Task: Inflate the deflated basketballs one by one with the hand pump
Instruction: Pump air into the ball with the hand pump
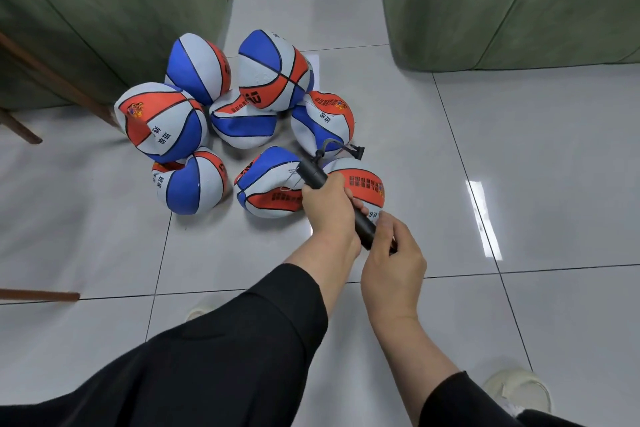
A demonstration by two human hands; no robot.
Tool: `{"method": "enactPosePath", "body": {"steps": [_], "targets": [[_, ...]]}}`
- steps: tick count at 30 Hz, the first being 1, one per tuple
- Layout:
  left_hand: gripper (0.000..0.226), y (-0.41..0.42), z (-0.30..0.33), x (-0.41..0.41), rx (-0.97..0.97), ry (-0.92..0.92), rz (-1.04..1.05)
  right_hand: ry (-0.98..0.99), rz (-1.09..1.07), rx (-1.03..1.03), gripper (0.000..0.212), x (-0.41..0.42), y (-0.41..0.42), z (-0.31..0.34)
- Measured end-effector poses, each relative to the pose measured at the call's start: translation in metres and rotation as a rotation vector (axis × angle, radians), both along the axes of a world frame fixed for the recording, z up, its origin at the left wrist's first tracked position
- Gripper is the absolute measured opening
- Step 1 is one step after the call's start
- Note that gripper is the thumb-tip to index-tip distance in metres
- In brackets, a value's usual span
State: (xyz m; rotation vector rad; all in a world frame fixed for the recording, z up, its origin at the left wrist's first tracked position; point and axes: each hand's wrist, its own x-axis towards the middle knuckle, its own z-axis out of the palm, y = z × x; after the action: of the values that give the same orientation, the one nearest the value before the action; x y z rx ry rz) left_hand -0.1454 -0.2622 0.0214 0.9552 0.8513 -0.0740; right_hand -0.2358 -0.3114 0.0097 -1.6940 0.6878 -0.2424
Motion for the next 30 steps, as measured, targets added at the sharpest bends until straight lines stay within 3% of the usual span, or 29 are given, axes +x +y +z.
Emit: {"method": "enactPosePath", "body": {"steps": [13,18,30], "targets": [[0.014,0.065,0.008,0.055,-0.038,0.021,-0.038,-0.031,0.071,-0.008,0.025,-0.010,-0.004,0.005],[0.010,0.043,0.002,0.030,-0.061,0.031,-0.015,-0.048,0.053,-0.030,0.043,-0.006,0.000,0.004],[0.022,0.010,-0.014,-0.009,-0.079,0.055,0.087,0.043,0.122,-0.056,0.040,-0.001,0.001,-0.004]]}}
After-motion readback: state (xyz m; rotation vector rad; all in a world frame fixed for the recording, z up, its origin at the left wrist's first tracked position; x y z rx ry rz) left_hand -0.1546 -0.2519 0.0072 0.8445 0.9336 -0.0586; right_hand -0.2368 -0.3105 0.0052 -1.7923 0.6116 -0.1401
